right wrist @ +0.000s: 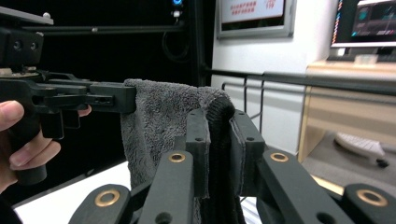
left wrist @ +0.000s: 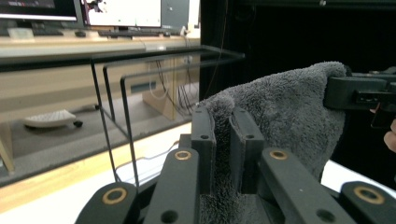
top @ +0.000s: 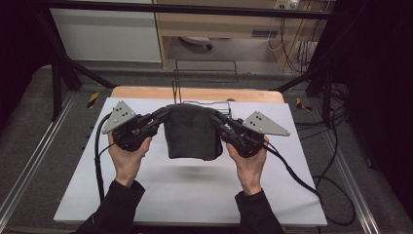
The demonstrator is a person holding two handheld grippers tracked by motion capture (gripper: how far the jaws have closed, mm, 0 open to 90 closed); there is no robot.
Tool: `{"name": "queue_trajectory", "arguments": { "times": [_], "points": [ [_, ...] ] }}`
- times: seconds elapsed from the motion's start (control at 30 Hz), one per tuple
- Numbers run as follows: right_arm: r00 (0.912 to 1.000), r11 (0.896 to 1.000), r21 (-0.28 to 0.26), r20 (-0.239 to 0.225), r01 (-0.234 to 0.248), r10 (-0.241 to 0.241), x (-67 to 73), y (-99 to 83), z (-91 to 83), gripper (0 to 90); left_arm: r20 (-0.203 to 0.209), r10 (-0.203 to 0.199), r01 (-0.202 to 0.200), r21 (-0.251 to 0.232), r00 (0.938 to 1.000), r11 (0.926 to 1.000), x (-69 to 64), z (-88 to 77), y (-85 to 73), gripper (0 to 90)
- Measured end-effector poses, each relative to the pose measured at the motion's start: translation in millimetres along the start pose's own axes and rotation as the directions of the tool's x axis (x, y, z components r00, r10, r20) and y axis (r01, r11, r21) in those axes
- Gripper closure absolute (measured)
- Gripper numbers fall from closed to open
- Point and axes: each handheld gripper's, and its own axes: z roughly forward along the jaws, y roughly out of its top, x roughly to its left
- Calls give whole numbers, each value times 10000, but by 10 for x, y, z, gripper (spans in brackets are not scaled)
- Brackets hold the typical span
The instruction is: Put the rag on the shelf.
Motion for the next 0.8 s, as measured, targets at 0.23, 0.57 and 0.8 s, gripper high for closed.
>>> {"name": "queue_trajectory", "arguments": {
  "times": [0.23,0.57,0.8],
  "points": [
    [9993,9978,-624,304,215,-197,-12,141,-44,803,30,-25,26,-520,10000,9986,-46,67,128,809],
    [9968,9897,-1368,727,423,-325,-50,335,-36,805,-36,-48,43,-1123,10000,9937,-79,157,331,810],
    [9917,9807,-1754,1096,863,-677,-75,518,-13,805,-101,43,-59,-1624,9999,9867,-97,221,514,810]
  ]
}}
